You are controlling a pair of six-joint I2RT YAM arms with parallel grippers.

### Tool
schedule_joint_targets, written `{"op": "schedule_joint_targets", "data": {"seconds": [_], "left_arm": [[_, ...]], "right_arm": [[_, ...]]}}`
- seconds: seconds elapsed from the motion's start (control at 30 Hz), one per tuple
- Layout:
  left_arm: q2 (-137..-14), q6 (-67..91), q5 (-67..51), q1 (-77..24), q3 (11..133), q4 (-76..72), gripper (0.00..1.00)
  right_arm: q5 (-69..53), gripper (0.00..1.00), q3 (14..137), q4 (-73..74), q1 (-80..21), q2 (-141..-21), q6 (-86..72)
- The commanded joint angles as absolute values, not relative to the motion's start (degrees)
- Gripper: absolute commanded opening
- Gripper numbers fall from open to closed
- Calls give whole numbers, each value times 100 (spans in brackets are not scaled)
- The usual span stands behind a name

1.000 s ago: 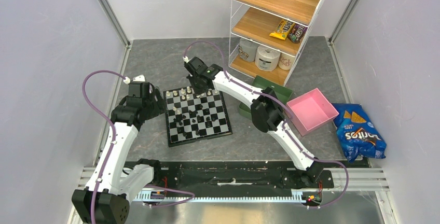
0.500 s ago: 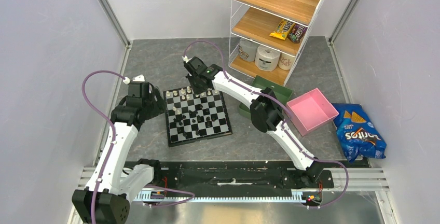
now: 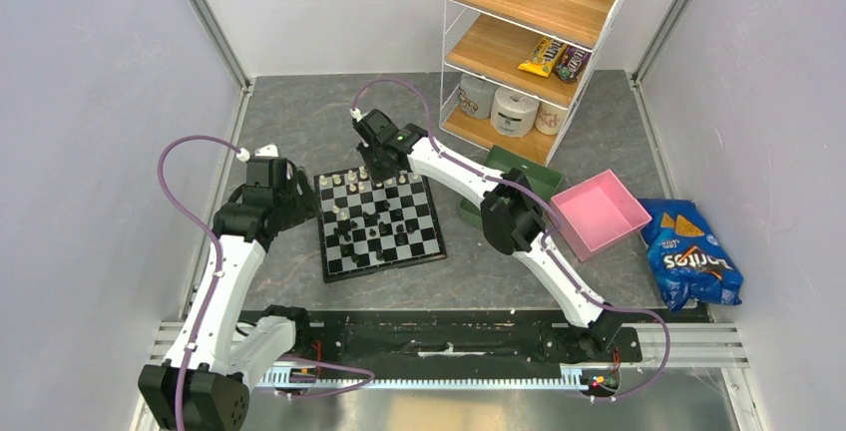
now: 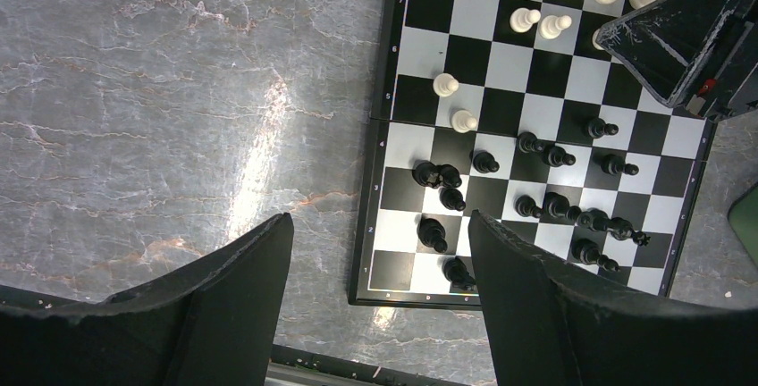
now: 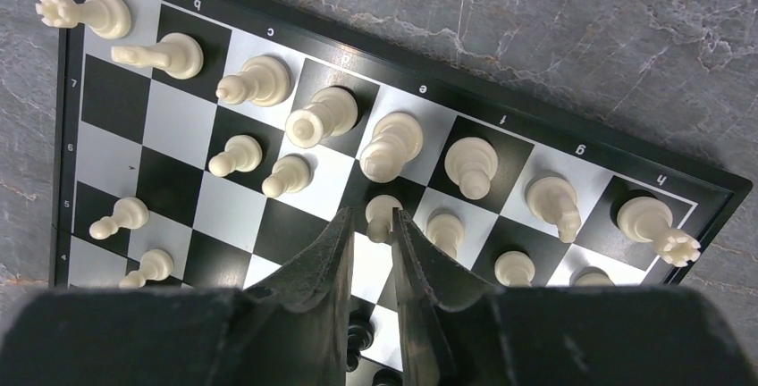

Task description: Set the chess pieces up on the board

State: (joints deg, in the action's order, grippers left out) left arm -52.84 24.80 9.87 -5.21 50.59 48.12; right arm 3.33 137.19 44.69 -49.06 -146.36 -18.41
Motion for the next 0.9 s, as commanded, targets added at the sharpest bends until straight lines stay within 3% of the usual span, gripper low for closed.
{"op": "schedule_joint_targets", "data": {"seconds": [0.0,0.6,0.87], "left_arm": [[-5228,2485,897,-485,5054,4692,79],[-5269,2495,886,-489,5045,4685,80],[-5324,2480,506,-483,5063,4512,80]], "right_arm": [[214,30,13869,4367,-4924,-14593,-1827],[18,38,13606,4154,-4913,-13769,-1771],[-166,38,12599,3703,-4859,-12441,-1958]]}}
